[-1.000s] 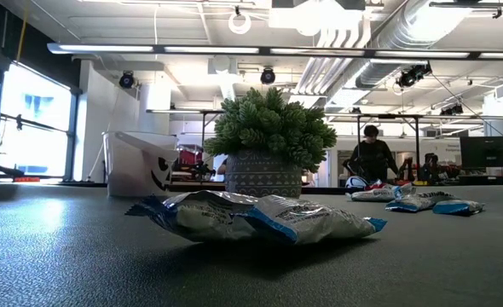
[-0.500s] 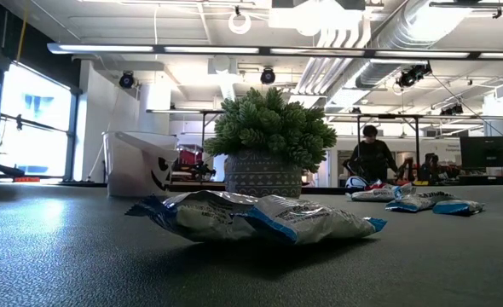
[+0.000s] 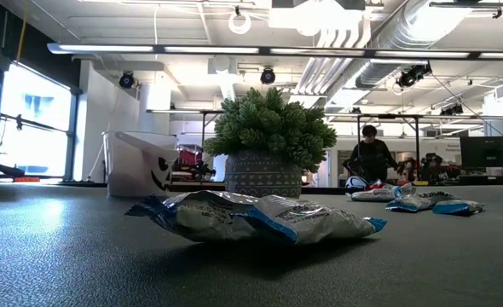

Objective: Organize candy in baskets
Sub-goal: Put the white chocolate bar into the green bucket

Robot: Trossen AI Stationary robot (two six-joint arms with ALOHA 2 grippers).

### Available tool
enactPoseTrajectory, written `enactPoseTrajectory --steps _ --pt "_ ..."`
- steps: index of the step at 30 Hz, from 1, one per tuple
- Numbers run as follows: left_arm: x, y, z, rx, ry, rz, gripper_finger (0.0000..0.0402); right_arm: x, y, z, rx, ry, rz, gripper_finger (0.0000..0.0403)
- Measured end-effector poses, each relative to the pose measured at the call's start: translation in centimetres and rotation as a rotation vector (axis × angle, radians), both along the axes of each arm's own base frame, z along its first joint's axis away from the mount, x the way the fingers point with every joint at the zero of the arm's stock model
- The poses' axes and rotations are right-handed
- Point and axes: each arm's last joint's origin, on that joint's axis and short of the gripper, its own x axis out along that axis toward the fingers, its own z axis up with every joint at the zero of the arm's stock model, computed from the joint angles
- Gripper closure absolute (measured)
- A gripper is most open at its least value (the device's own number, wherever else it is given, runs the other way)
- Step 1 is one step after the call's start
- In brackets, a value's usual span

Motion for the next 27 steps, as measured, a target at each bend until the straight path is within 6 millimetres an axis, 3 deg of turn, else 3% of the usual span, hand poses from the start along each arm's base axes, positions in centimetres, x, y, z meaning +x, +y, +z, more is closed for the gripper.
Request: enactPoseTrajectory --steps 5,9,13,17,22,27 --pt "0.2 0.1 0.1 0.064 -0.063 -0.039 0.0301 0.2 0.1 -0.8 0.053 0.044 -0.072 0.0204" --pt "0.3 0.2 0.1 0.124 -0.102 -0.093 0.0300 1.4 1.4 -3.8 0.066 0.217 -0.096 0.0204" --pt "0.5 0.3 0.1 0.150 -0.108 -0.133 0.0300 3.6 3.2 -6.6 0.047 0.324 0.082 0.0204" --pt "0.7 0.0 0.2 0.133 -0.131 -0.156 0.0300 4.8 3.7 -9.1 0.001 0.489 0.252 0.0204" --pt "0.5 -0.1 0.2 0.125 -0.128 -0.165 0.0300 5.9 4.8 -10.3 -0.079 0.510 0.634 0.0204" --pt "-0.1 -0.8 0.1 0.086 -0.113 -0.165 0.0300 7.0 5.6 -12.1 -0.092 0.538 0.776 0.0204"
